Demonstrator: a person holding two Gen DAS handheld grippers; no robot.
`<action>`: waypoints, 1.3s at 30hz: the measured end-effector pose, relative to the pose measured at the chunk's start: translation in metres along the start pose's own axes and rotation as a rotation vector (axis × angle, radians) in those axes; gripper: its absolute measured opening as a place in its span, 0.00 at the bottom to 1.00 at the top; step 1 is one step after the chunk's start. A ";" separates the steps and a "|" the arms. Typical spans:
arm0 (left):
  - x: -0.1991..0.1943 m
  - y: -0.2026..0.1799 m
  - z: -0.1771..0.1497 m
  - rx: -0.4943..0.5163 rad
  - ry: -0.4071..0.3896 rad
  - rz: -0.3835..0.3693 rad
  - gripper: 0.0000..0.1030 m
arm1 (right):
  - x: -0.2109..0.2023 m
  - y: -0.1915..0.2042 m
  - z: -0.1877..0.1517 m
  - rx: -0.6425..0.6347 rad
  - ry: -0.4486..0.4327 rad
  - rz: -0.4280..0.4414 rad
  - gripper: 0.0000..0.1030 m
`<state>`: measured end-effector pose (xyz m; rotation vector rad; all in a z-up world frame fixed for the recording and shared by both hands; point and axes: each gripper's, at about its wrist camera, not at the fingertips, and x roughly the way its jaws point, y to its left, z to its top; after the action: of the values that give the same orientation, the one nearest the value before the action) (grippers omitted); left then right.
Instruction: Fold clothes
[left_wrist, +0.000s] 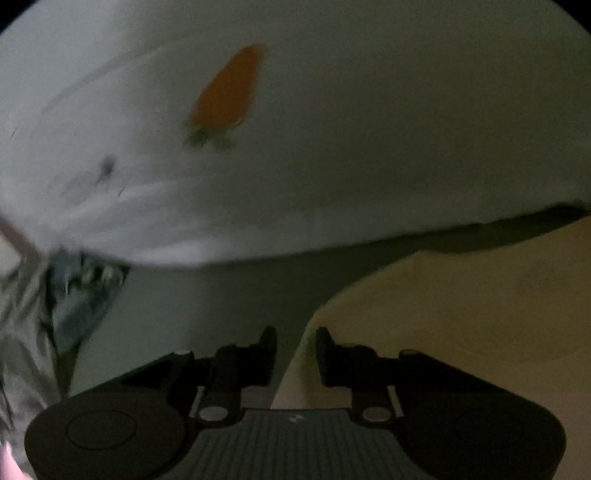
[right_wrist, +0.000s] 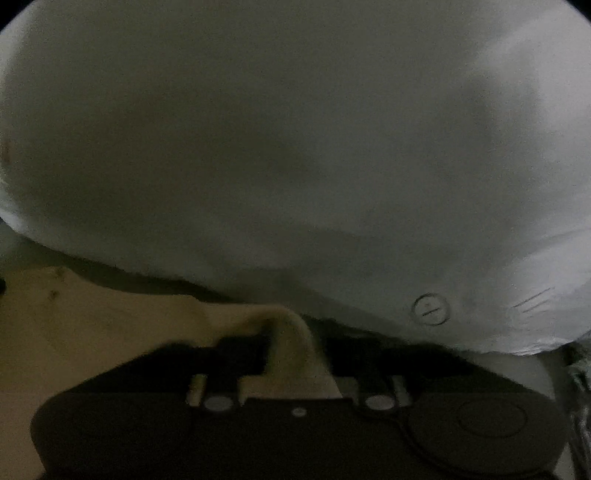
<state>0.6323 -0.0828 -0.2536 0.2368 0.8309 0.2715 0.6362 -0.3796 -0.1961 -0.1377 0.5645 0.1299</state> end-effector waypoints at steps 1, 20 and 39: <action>-0.011 0.006 -0.008 -0.019 -0.012 -0.004 0.53 | -0.014 -0.002 -0.004 0.006 -0.011 -0.011 0.63; -0.204 0.003 -0.157 0.103 -0.037 -0.374 0.80 | -0.275 0.019 -0.201 0.341 0.412 -0.131 0.48; -0.182 0.076 -0.235 -0.007 0.218 -0.188 0.82 | -0.288 -0.105 -0.154 0.471 0.226 -0.507 0.52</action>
<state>0.3281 -0.0478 -0.2569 0.1219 1.0610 0.1246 0.3312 -0.5322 -0.1592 0.1678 0.7534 -0.5154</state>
